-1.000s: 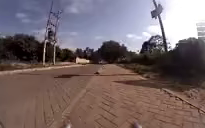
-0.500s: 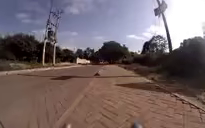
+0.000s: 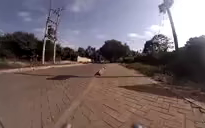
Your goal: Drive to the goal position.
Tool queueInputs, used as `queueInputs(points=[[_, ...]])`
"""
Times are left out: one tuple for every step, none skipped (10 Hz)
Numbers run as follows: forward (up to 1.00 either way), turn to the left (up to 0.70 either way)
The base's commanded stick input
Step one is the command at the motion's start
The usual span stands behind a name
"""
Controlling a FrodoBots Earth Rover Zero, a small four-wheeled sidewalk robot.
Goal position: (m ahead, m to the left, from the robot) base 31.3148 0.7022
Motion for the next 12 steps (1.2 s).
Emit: queueInputs(points=[[0.7, 0.0], [0.7, 0.0], [0.7, 0.0], [0.7, 0.0], [0.7, 0.0], [0.7, 0.0], [0.7, 0.0], [0.7, 0.0], [0.7, 0.0], [0.67, 0.0], [0.69, -0.19], [0.7, -0.35]])
